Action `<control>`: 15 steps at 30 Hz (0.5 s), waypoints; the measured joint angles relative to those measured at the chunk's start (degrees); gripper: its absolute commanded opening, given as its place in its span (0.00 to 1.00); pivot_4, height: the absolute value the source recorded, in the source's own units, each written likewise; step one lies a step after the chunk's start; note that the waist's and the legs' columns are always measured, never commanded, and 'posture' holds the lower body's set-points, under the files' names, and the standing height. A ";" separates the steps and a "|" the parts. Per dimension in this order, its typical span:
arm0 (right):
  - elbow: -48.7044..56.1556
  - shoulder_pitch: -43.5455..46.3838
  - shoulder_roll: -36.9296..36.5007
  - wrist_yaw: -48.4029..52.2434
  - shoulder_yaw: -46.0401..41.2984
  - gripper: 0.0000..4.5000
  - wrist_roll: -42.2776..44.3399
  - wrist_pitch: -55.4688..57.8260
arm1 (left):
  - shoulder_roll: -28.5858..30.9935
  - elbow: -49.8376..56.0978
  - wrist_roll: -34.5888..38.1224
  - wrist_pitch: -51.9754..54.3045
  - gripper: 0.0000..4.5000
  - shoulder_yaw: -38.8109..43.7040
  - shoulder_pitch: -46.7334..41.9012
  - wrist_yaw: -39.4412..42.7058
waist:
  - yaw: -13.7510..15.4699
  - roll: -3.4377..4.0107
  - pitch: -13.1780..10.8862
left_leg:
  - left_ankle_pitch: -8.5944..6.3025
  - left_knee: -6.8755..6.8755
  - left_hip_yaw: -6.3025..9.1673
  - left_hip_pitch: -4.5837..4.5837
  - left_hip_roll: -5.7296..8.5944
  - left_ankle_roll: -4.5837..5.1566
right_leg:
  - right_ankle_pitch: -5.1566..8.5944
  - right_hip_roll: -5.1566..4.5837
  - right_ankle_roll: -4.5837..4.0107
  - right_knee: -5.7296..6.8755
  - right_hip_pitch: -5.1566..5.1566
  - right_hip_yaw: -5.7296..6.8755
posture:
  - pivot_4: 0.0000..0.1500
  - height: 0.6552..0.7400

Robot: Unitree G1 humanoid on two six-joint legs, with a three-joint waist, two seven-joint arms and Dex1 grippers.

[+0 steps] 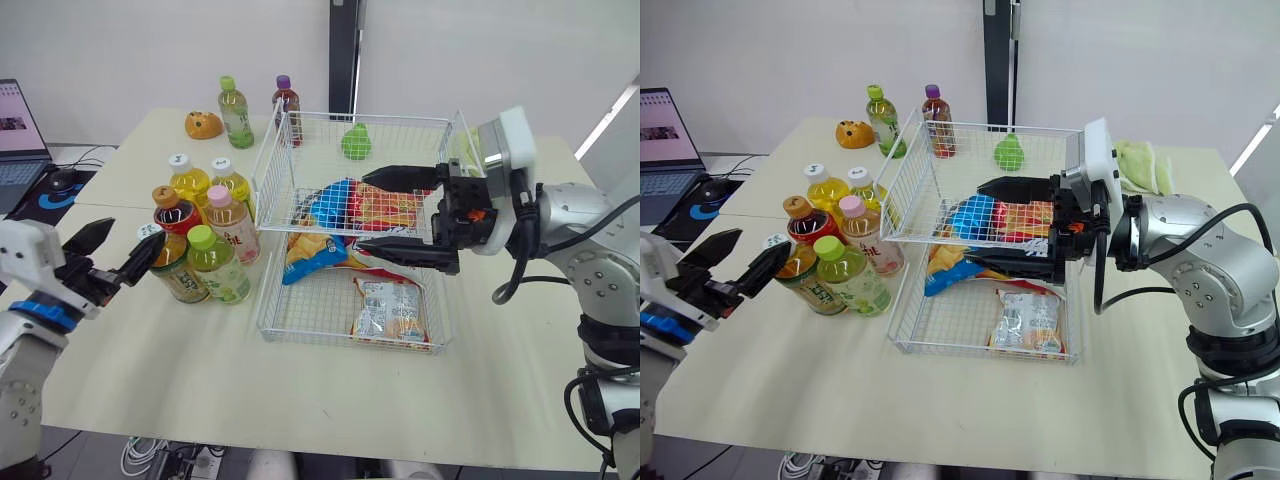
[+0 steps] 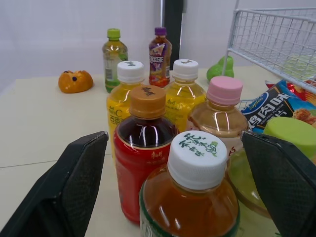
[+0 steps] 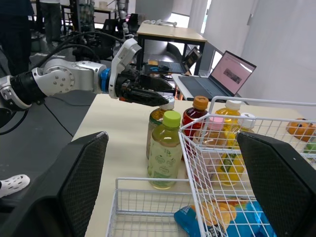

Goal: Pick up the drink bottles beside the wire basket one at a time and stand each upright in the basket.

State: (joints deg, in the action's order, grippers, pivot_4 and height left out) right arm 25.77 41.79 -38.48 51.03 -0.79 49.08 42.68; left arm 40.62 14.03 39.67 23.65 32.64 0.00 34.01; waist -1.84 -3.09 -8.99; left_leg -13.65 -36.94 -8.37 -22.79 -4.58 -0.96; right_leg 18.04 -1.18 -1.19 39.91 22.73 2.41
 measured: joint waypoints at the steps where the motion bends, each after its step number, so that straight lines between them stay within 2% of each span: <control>1: 0.34 -0.16 -0.09 -0.27 -0.24 0.99 0.05 0.23 | 0.00 -0.57 -0.60 -0.25 1.00 -0.66 -0.67 0.38 | -0.01 0.00 0.00 | 0.00 0.00 0.00 0.00 0.00 0.00 | 0.00 0.00 0.00 0.00 0.00 0.00 | 1.00 1.00; 4: 1.36 -0.32 -0.19 -1.36 -0.55 0.99 0.70 0.62 | 0.00 -1.68 -2.07 -0.59 1.00 -2.20 -2.17 0.90 | 0.00 0.00 0.00 | 0.00 0.00 0.00 0.00 0.00 0.00 | 0.00 0.00 0.00 0.00 0.00 0.00 | 1.00 1.00; 7: 2.02 -0.45 -0.29 -2.20 -0.97 1.00 1.51 0.97 | 0.00 -2.84 -3.00 -1.11 0.86 -3.08 -3.14 1.78 | 0.01 0.00 0.00 | 0.00 0.00 0.00 0.00 0.00 0.00 | 0.00 0.00 0.00 0.00 0.00 0.00 | 1.00 1.00; 15: 2.69 -0.57 -0.87 -3.25 -2.01 1.00 1.77 1.54 | -0.01 -3.39 -3.86 -1.51 0.30 -3.39 -3.15 3.14 | 0.03 0.00 -0.01 | 0.00 0.00 0.01 0.00 0.00 0.00 | 0.01 0.00 0.01 0.00 0.00 0.01 | 1.00 1.00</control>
State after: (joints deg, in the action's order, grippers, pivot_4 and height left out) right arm 28.46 41.22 -39.34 47.78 -2.80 50.85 44.22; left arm 40.61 10.64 35.81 22.13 29.24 -3.15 37.15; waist -1.80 -3.08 -9.00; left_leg -13.65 -36.94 -8.36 -22.79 -4.58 -0.95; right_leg 18.04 -1.18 -1.18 39.91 22.72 2.41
